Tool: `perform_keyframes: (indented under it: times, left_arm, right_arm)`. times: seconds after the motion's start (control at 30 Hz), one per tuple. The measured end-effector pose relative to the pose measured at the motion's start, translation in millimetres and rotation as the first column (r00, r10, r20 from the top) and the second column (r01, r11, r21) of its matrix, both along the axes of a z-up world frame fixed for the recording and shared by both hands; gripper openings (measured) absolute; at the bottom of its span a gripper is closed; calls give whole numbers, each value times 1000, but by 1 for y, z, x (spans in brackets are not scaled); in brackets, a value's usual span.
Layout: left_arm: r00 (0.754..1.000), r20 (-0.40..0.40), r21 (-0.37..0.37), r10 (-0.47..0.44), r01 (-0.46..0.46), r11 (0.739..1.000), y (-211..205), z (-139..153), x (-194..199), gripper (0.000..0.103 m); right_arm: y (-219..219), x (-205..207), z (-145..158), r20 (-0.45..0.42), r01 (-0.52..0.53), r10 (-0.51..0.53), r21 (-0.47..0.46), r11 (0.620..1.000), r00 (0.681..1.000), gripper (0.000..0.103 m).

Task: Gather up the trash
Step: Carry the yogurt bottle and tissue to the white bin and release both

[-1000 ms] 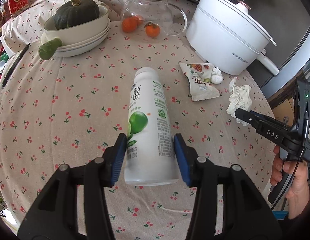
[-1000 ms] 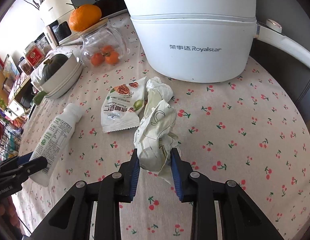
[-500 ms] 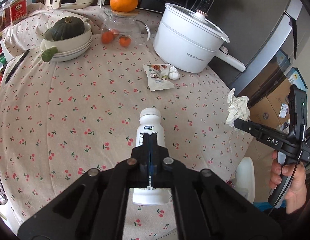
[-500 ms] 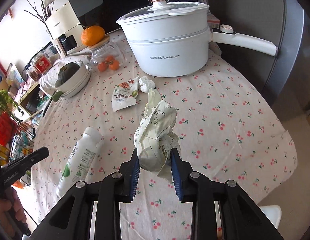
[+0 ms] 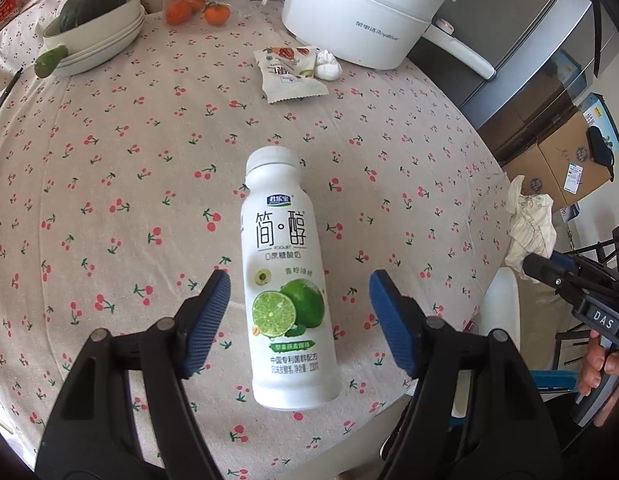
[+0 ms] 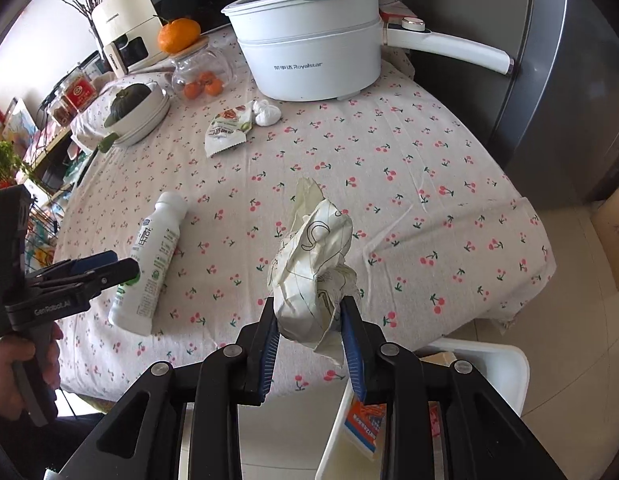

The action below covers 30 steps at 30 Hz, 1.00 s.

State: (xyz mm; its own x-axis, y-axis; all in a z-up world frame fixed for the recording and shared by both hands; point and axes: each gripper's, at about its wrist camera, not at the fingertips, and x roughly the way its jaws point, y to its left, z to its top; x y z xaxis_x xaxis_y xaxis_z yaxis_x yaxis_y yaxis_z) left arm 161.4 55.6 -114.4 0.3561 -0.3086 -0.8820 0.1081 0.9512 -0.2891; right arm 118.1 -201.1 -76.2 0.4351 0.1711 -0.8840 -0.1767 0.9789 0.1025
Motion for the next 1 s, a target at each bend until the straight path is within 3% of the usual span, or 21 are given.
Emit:
perform_keyframes:
  times: [0.1, 0.33, 0.57, 1.0]
  left_arm:
    - [1000, -24, 41, 9, -8, 999, -7, -14, 10, 52]
    - [1000, 4, 79, -17, 16, 997, -22, -17, 12, 51]
    - [991, 64, 61, -119, 115, 991, -45, 12, -15, 50]
    - [938, 123, -9, -323, 327, 945, -108, 41, -65, 49]
  right_arm:
    - [-7, -6, -2, -8, 3, -4, -16, 1000, 1000, 31]
    - [-24, -13, -5, -24, 22, -23, -33, 999, 999, 31]
    - [-40, -24, 3, -10, 27, -27, -36, 999, 1000, 31]
    - [-97, -48, 5, -28, 113, -114, -47, 992, 993, 31]
